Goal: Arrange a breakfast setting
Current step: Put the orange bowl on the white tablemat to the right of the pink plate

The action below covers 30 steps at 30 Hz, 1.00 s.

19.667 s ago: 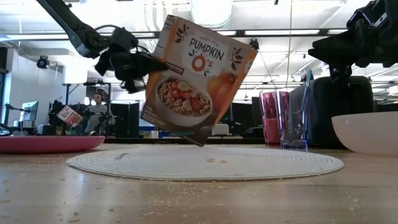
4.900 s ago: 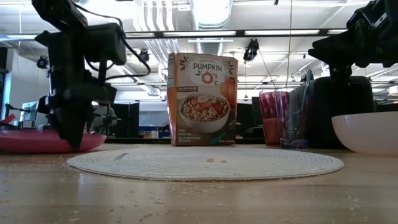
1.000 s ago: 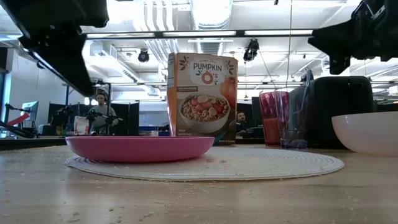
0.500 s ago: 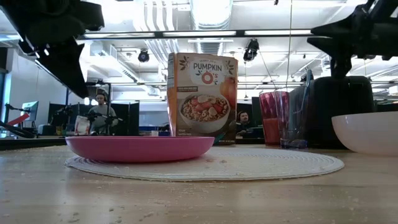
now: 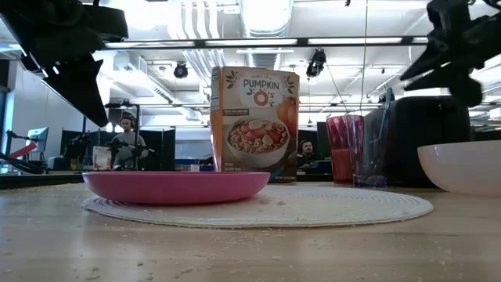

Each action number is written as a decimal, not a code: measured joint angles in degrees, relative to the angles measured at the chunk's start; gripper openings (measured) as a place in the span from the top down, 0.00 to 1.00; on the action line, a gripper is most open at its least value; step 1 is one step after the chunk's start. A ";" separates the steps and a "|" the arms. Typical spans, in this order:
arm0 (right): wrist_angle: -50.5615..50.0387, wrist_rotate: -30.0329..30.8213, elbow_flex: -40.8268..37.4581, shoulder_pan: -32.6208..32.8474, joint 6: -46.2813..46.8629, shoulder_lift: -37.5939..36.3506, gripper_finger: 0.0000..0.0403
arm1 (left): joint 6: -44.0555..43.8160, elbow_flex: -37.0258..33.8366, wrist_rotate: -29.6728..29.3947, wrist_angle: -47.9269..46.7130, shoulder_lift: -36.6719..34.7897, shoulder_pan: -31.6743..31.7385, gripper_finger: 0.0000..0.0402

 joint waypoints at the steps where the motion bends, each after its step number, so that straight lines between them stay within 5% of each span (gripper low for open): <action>1: -3.34 -0.04 1.62 0.00 3.00 1.29 0.77 | -0.01 -0.01 0.01 -0.28 0.00 0.00 0.68; 7: -12.35 -8.84 7.13 0.00 15.40 10.32 0.77 | 0.00 -0.11 0.02 -0.61 0.00 0.00 0.68; 17: -13.70 -25.33 12.71 0.01 16.02 26.92 0.77 | -0.30 -0.34 0.20 -2.37 -0.11 -0.56 0.68; 30: -18.37 -29.18 16.61 0.02 14.47 34.94 0.77 | -1.96 -1.97 0.26 -2.96 -1.09 -1.90 0.68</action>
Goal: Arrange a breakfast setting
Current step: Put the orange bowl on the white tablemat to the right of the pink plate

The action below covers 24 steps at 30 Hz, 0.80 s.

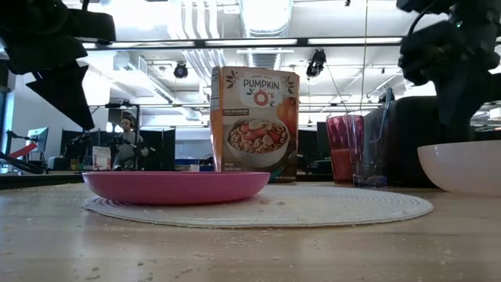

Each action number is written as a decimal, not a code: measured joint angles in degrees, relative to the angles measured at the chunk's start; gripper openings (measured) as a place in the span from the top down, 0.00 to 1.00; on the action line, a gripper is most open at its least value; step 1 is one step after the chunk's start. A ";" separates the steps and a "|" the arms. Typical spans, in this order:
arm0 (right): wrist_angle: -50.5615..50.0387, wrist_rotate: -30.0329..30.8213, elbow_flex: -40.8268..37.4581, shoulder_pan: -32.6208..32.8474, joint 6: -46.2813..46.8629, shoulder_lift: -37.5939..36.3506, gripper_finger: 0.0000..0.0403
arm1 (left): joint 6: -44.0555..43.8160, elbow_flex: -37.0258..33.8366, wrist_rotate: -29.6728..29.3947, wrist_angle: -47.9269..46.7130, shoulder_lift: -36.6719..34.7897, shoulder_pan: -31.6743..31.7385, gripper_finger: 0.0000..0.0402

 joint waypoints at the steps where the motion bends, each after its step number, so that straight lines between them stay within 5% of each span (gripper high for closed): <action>1: 0.07 0.01 0.12 0.00 0.00 0.47 0.77 | -0.07 -0.20 0.00 0.19 -0.06 0.00 0.68; 24: 2.39 -1.57 0.31 0.00 -3.61 12.98 0.77 | -0.21 -1.04 -0.04 -0.22 -0.18 0.00 0.68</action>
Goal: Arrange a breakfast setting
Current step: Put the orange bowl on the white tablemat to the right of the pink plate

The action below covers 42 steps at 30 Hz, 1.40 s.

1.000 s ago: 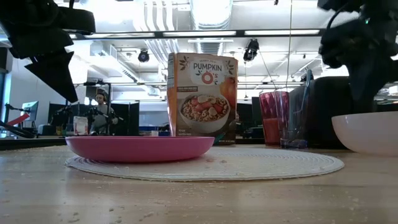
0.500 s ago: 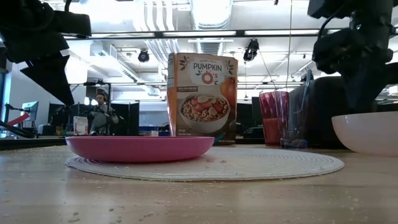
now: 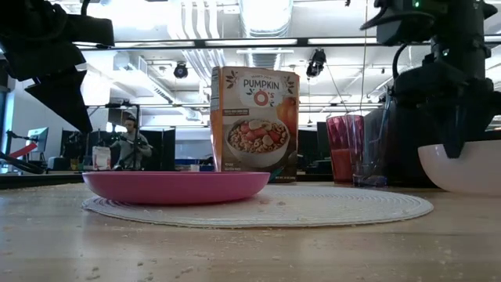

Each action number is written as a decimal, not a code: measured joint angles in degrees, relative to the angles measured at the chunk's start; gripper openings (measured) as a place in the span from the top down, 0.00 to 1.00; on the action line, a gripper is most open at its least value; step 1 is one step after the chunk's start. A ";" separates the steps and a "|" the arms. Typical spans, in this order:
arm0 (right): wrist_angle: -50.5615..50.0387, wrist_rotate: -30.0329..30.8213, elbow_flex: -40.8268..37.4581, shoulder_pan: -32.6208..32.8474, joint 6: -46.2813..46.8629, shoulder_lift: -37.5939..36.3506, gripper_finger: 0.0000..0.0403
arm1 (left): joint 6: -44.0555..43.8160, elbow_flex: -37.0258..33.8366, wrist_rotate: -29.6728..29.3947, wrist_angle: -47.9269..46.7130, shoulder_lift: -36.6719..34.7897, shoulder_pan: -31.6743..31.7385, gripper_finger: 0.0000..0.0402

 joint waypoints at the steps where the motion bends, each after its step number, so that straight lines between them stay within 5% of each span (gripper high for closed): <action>1: 0.00 -0.05 0.00 0.00 -0.27 0.47 0.77 | 0.00 0.00 0.00 -0.02 0.00 0.00 0.68; 6: 0.06 -1.52 0.00 0.01 -0.99 1.99 0.80 | 0.02 0.00 -0.02 -0.07 0.00 0.00 0.68; 13: 0.28 -5.17 0.00 0.02 -1.88 2.19 0.96 | 0.32 0.00 -0.09 -0.23 0.00 0.00 0.68; 20: 2.54 -7.10 2.74 0.15 -6.82 2.25 0.97 | 0.48 0.00 -0.12 -0.22 0.00 0.00 0.68; 28: 6.55 -6.91 14.84 0.83 -25.32 6.62 0.98 | 0.48 0.00 -1.16 0.05 0.00 0.00 0.68; 42: 4.45 -7.41 32.05 5.72 -56.24 27.14 0.97 | 1.51 0.00 -1.20 -0.08 -0.04 0.00 0.68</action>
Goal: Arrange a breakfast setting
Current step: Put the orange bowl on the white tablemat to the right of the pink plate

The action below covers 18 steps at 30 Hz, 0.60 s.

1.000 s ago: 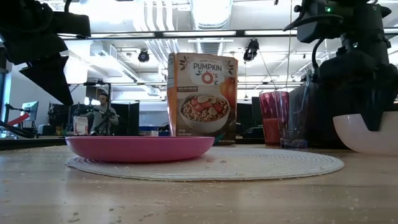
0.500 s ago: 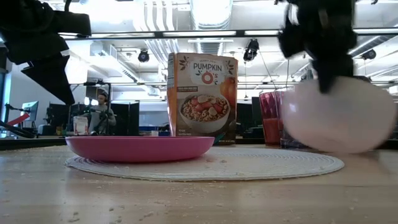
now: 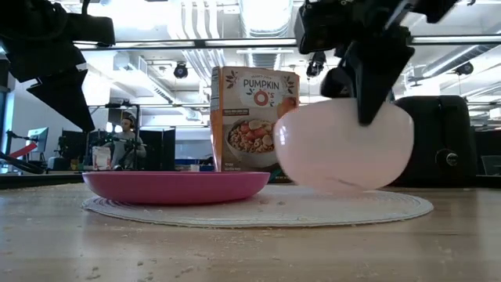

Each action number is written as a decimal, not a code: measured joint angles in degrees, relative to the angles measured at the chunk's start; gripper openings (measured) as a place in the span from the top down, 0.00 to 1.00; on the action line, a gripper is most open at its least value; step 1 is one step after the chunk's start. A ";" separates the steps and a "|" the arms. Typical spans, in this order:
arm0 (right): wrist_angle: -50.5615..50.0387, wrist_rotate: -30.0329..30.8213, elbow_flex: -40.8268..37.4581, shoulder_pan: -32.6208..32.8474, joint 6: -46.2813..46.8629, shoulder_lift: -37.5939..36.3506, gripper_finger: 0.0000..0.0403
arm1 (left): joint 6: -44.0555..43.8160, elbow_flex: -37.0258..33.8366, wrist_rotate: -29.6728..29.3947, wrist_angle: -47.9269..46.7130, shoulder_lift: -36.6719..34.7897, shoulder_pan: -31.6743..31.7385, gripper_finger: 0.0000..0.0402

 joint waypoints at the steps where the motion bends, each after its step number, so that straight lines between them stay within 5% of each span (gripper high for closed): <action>1: -0.79 0.03 0.89 0.51 -1.75 1.05 0.97 | 0.09 0.00 0.05 0.02 0.00 -0.04 0.68; 18: -3.99 -0.16 4.15 2.50 0.51 3.67 0.89 | -0.70 0.00 0.85 0.98 0.00 -0.04 0.68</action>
